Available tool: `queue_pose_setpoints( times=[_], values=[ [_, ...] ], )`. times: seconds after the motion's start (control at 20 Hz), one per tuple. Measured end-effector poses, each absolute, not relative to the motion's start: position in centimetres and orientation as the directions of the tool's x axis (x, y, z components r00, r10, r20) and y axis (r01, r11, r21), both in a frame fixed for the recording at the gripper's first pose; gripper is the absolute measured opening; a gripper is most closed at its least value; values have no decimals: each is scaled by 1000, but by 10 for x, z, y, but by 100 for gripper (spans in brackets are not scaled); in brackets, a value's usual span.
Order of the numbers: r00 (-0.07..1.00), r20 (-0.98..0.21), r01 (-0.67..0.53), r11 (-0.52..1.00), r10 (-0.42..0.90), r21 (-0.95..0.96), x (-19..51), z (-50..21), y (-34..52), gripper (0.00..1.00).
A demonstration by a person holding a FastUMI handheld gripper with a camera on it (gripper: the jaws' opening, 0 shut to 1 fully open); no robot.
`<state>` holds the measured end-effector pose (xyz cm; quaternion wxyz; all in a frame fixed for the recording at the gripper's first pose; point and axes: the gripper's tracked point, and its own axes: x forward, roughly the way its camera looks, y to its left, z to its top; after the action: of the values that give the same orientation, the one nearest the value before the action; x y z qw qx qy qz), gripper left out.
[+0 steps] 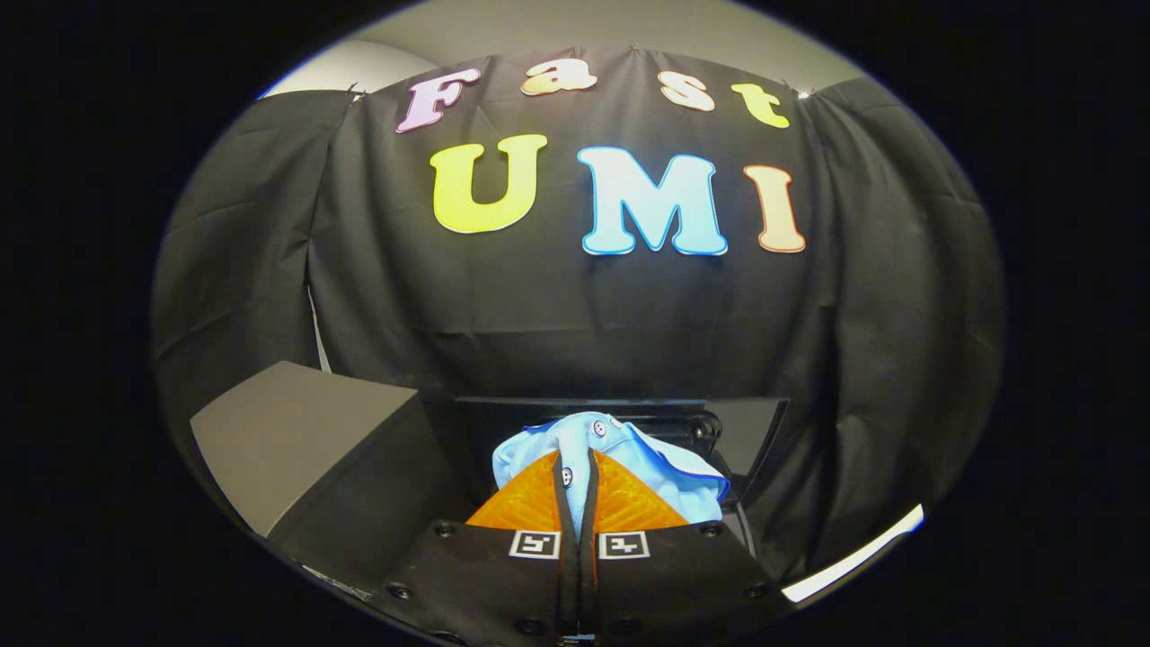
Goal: Put the clothes into the washing machine and then close the washing machine lid.
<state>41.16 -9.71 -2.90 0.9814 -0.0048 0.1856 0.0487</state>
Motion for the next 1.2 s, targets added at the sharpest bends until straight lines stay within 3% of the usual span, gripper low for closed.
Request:
queue_pose_setpoints(
  times=[0.85, 0.95, 1.15, 1.2],
  values=[
    [856, -515, -58, 998, 53, 7, 394, -134, -121, 4],
    [861, -507, -36, 999, 45, 28, 390, -132, -124, 13],
    [875, -485, 12, 999, 12, 46, 391, -123, -129, 100],
    [873, -488, 12, 999, 8, 39, 390, -123, -128, 97]
  ],
)
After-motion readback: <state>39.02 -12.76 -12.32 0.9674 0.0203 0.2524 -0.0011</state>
